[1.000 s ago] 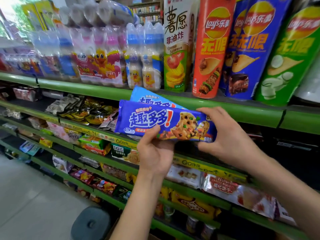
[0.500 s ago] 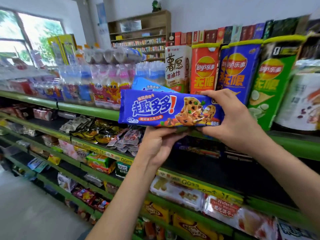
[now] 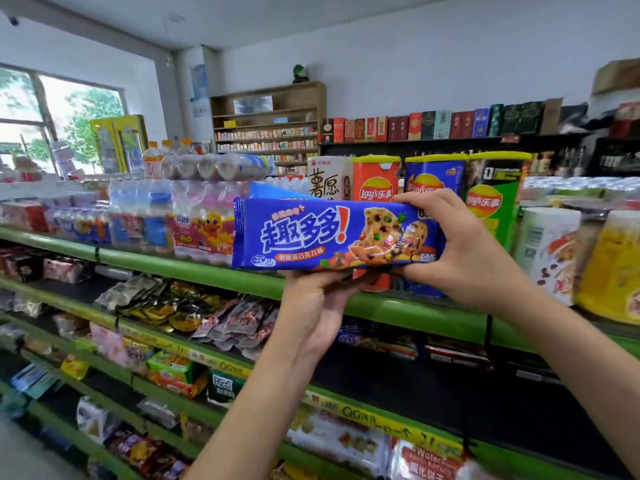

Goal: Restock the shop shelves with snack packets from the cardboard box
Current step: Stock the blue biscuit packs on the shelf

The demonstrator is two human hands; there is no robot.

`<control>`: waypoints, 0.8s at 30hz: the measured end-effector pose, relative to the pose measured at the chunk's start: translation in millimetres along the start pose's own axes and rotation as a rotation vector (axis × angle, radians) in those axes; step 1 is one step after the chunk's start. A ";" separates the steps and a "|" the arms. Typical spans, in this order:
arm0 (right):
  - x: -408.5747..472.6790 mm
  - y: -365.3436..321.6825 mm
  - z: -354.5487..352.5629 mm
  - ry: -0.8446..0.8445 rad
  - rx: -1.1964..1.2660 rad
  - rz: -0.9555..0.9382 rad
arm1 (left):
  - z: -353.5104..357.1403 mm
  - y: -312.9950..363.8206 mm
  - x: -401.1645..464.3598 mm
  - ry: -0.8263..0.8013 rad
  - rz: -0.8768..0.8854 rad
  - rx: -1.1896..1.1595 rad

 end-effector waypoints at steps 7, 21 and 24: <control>-1.2 3.8 -9.4 -0.019 0.011 -0.006 | 6.0 -3.8 -5.0 0.027 -0.004 -0.007; -7.1 14.1 2.5 -0.017 0.010 -0.035 | -0.7 -10.8 -11.0 0.063 -0.049 -0.043; -10.2 15.2 7.7 -0.040 0.027 -0.015 | -7.0 -12.9 -11.0 0.080 -0.069 -0.045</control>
Point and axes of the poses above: each hand's wrist, its own x-axis towards the middle knuckle, its own z-axis out of the palm, y = z × x, the point moved 7 cm from there along x, towards the middle knuckle, and after that the axes turned 2 degrees about z, right-handed, at the moved point
